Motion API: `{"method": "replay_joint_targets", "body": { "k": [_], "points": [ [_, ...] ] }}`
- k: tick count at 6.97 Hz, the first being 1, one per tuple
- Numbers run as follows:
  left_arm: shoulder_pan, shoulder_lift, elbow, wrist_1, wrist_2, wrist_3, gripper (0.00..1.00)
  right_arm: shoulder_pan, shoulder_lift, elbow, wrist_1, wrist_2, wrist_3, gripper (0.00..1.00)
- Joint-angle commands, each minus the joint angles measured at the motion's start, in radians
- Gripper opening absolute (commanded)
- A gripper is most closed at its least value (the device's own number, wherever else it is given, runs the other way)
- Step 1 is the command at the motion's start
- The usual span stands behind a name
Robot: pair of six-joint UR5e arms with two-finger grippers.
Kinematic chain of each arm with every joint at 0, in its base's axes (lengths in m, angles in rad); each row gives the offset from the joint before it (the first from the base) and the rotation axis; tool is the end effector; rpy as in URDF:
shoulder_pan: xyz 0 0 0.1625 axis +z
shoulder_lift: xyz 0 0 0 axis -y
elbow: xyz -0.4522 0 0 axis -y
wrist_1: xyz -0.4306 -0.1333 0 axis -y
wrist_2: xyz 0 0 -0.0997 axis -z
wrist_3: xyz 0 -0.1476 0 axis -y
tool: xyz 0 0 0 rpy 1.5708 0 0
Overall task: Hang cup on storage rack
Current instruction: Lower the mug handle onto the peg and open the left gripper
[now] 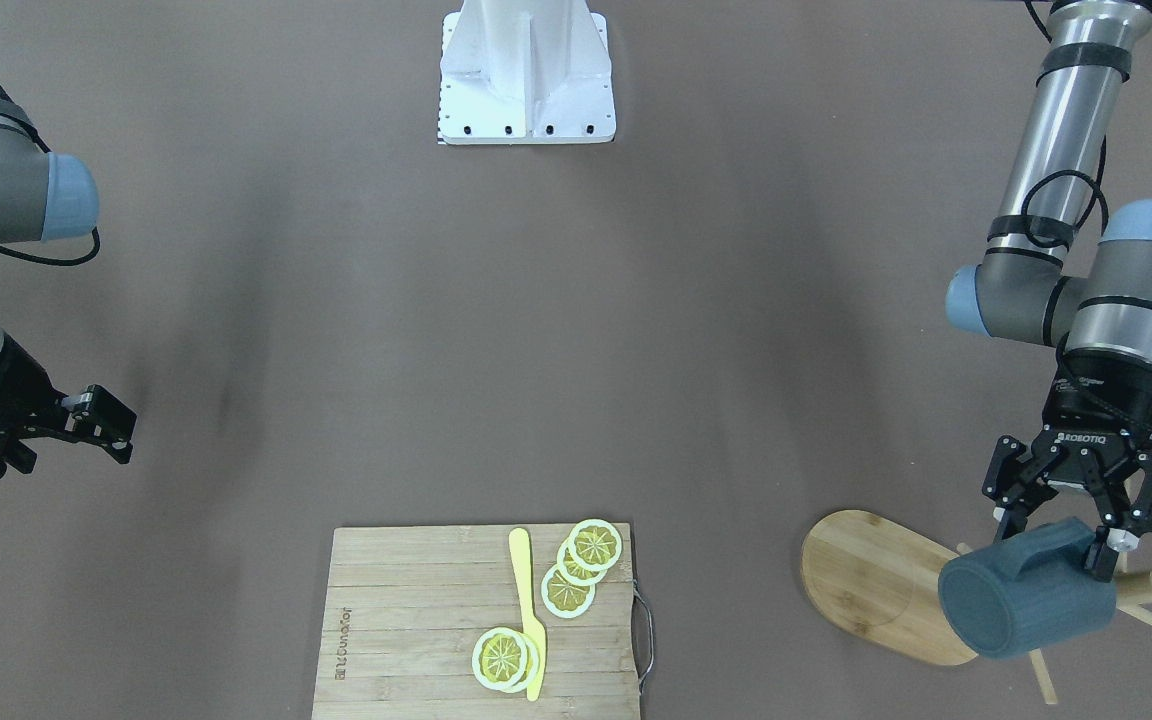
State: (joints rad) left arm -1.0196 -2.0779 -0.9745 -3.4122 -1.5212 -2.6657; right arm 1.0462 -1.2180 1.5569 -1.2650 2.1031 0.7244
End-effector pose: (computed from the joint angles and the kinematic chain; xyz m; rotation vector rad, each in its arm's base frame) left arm 0.2863 -0.7343 0.4715 -0.0347 2.0411 -1.5061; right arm -0.3093 -0.6511 0.4854 0.2099 -0.7835 0.0172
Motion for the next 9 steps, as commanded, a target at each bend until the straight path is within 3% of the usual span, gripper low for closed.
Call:
{"method": "replay_joint_targets", "body": {
  "k": [1,4,5,6,8,9],
  "points": [
    [-0.001,0.001,0.014,-0.001,-0.001,-0.003,0.0,0.0,0.001,0.0,-0.001,0.0,0.0,1.0],
    [-0.001,0.001,0.019,-0.004,-0.001,-0.003,0.0,0.0,0.003,0.002,0.0,0.0,0.001,1.0],
    [-0.001,0.005,0.02,-0.022,-0.001,-0.003,0.15,0.0,0.002,0.011,-0.001,0.002,0.001,1.0],
    [-0.001,0.021,0.019,-0.044,-0.001,-0.003,0.57,0.0,0.0,0.014,-0.001,0.003,0.001,1.0],
    [0.001,0.022,0.013,-0.048,-0.002,-0.003,0.88,0.0,-0.003,0.014,-0.001,0.003,0.001,1.0],
    [-0.001,0.022,0.004,-0.048,-0.002,-0.003,0.97,0.0,-0.005,0.015,-0.001,0.003,0.001,1.0]
  ]
}}
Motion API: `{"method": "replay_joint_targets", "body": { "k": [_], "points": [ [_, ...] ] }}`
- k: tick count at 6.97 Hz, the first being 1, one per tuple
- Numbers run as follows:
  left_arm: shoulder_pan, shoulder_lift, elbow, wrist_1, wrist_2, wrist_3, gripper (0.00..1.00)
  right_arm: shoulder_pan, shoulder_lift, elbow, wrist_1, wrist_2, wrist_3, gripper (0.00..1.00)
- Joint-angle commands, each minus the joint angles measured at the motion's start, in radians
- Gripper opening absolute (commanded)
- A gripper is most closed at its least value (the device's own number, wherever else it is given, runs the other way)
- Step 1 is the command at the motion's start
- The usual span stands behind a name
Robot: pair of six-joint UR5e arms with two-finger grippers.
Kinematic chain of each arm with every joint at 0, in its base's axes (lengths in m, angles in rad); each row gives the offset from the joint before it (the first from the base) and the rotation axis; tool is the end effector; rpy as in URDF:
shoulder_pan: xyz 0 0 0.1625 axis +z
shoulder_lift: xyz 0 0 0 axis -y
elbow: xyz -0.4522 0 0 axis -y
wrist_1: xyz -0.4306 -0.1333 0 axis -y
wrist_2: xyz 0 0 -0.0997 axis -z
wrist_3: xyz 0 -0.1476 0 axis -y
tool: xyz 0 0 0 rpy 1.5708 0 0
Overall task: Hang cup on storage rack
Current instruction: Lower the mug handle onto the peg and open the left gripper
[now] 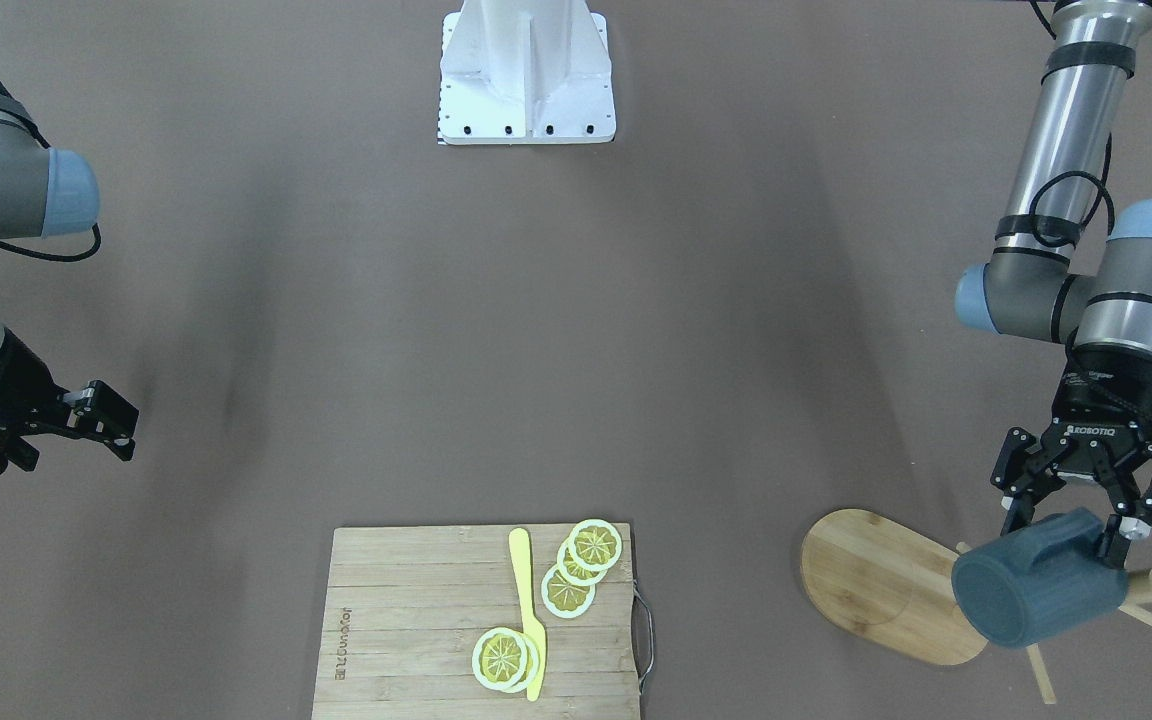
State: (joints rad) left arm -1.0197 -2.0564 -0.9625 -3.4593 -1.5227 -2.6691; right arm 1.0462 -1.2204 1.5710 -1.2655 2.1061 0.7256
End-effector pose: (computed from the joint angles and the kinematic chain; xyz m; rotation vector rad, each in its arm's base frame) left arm 0.2803 -0.7242 0.4887 -0.0402 2.0557 -1.4971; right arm -0.3084 -0.6488 0.4791 0.2168 -0.7917 0.0141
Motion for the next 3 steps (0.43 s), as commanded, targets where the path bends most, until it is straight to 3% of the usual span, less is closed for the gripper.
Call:
{"method": "replay_joint_targets", "body": {
  "k": [1,3],
  "points": [
    [0.0,0.001,-0.015,-0.001,-0.001,0.0,0.98,0.0,-0.007,0.003,0.0,0.0,0.0,1.0],
    [-0.002,0.008,-0.048,-0.001,-0.011,-0.017,0.98,0.0,-0.007,0.007,0.0,0.0,0.0,1.0]
  ]
}}
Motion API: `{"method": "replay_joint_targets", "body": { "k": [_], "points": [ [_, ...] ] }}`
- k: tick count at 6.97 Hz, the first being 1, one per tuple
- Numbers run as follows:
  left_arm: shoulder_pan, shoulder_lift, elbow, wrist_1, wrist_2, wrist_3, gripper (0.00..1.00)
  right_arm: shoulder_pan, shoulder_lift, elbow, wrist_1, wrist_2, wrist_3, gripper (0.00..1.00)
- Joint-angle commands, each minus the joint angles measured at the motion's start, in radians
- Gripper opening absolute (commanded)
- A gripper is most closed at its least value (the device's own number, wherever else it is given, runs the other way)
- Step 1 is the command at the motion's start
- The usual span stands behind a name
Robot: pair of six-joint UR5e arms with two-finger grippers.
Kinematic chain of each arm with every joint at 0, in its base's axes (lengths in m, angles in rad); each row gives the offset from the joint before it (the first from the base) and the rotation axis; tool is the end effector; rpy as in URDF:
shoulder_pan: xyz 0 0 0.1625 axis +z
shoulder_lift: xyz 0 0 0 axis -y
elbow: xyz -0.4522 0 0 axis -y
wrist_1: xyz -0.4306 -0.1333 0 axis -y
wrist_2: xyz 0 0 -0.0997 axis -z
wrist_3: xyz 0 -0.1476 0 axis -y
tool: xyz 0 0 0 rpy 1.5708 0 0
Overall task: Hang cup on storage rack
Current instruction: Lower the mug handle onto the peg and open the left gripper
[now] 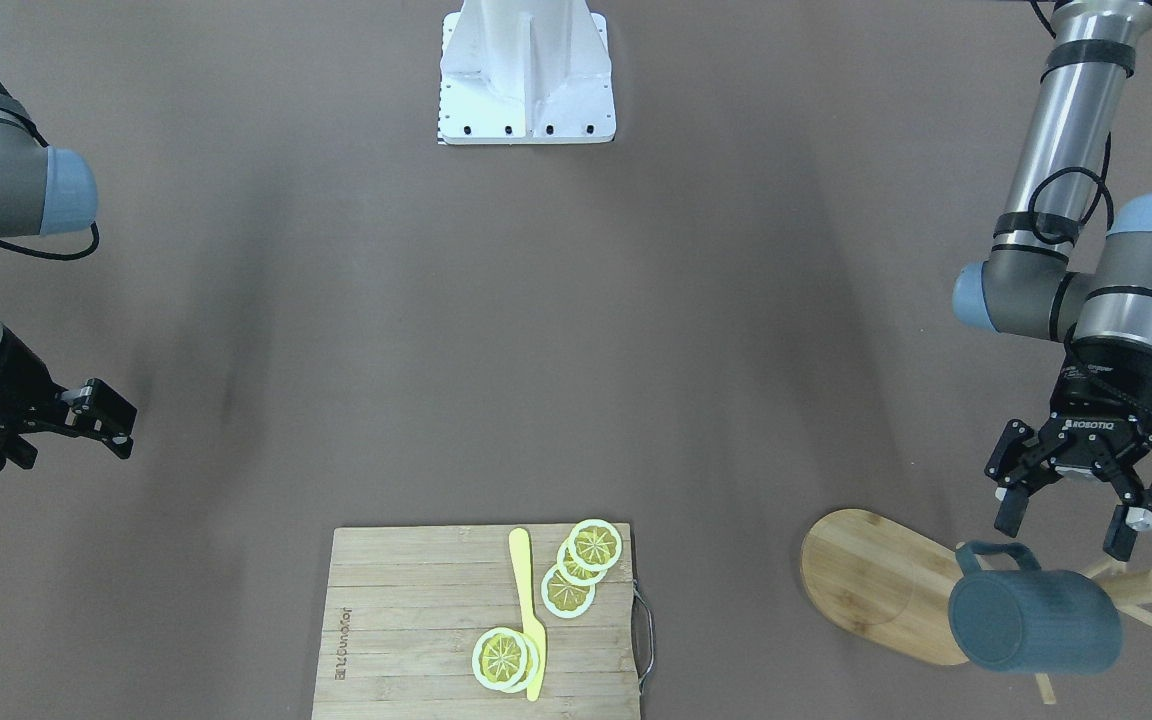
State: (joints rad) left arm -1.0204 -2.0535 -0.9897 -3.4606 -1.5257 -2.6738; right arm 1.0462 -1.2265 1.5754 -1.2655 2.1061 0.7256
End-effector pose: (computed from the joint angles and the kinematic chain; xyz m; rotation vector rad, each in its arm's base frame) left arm 0.2785 -0.7214 0.4758 -0.0484 2.0827 -1.4790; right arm -0.3072 -0.6467 0.4810 0.2154 -0.7908 0.0146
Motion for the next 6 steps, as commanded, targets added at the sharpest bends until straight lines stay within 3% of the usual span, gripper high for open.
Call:
{"method": "replay_joint_targets", "body": {
  "k": [1,4,6],
  "points": [
    [-0.003,0.03,-0.07,0.0,-0.011,-0.017,0.98,0.002,-0.001,0.003,0.0,0.002,0.0,1.0],
    [-0.015,0.162,-0.245,-0.005,-0.079,0.068,0.98,0.049,-0.001,0.005,0.0,0.02,-0.015,1.0],
    [-0.013,0.223,-0.297,-0.006,-0.148,0.474,0.98,0.102,-0.004,0.011,-0.002,0.021,-0.088,1.0]
  ]
}}
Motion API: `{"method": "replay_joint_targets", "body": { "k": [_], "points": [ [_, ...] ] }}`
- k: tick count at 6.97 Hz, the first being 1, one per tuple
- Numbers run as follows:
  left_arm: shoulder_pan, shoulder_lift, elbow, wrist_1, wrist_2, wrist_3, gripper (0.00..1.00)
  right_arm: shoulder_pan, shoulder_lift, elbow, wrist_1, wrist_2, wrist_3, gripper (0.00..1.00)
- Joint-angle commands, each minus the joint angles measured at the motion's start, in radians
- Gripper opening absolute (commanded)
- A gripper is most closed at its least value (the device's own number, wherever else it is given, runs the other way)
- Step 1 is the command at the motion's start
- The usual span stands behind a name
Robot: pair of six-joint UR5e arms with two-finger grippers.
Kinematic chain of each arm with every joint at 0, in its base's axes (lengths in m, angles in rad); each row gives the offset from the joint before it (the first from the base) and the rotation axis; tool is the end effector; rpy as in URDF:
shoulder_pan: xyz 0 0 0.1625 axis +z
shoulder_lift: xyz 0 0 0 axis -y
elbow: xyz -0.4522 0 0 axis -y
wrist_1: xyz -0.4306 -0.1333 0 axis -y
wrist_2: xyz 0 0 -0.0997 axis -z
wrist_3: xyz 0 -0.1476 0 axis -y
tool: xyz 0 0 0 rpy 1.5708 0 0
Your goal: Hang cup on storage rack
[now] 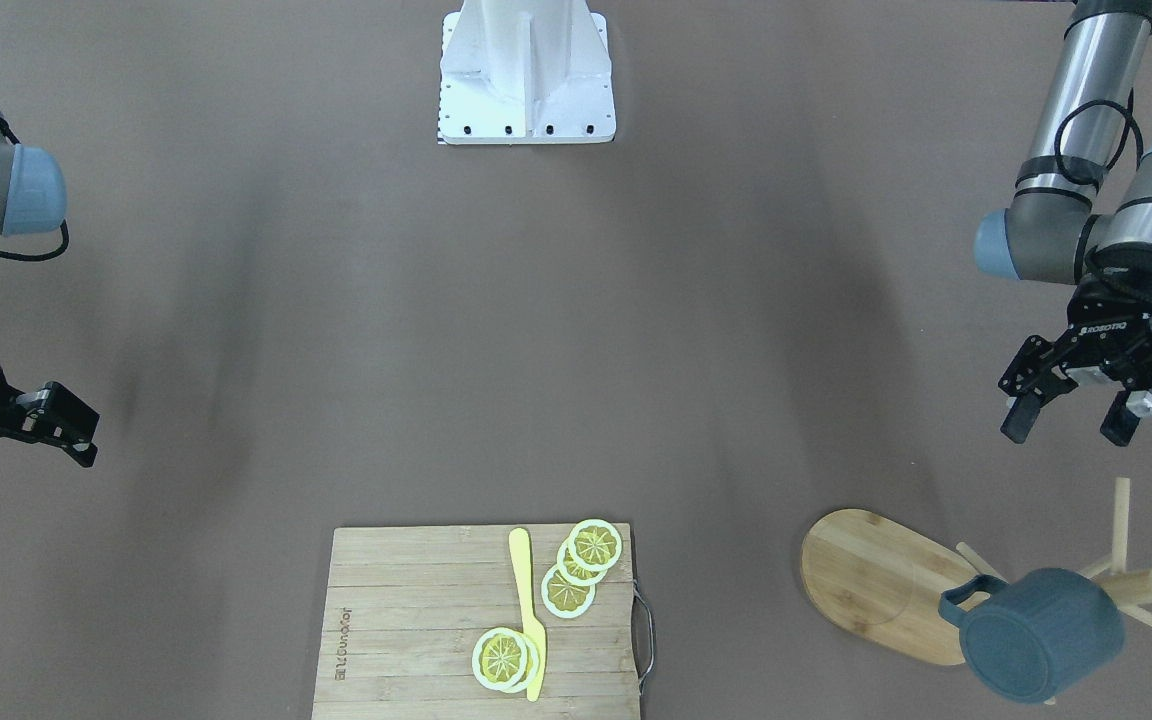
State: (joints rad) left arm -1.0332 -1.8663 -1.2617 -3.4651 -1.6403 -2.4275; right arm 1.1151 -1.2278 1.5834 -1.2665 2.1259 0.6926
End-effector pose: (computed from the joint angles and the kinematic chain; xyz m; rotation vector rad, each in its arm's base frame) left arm 0.2385 -0.6403 0.4611 0.1303 2.0699 -1.1841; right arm -0.2632 -0.6632 0.4764 0.2489 -0.7968 0.0399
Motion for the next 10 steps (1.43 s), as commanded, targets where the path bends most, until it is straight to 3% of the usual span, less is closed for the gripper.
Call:
{"method": "replay_joint_targets", "body": {
  "k": [1,3,5,8,9,10],
  "points": [
    [-0.001,0.059,-0.024,0.001,-0.036,0.431,0.98,0.06,-0.013,0.0,-0.002,0.0,-0.106,1.0],
    [-0.001,0.123,-0.022,0.012,-0.036,0.853,0.98,0.109,-0.031,0.001,-0.001,0.0,-0.151,1.0],
    [-0.049,0.136,-0.016,0.058,-0.023,1.121,0.98,0.149,-0.056,0.0,0.001,-0.014,-0.206,1.0],
    [-0.175,0.156,-0.021,0.266,-0.035,1.61,0.98,0.238,-0.107,-0.002,0.001,-0.011,-0.319,1.0],
    [-0.189,0.156,-0.033,0.362,-0.071,1.725,0.98,0.258,-0.13,-0.002,0.003,-0.008,-0.334,1.0],
    [-0.22,0.156,-0.047,0.486,-0.169,1.743,0.98,0.278,-0.151,-0.002,0.003,-0.006,-0.366,1.0]
  ]
}}
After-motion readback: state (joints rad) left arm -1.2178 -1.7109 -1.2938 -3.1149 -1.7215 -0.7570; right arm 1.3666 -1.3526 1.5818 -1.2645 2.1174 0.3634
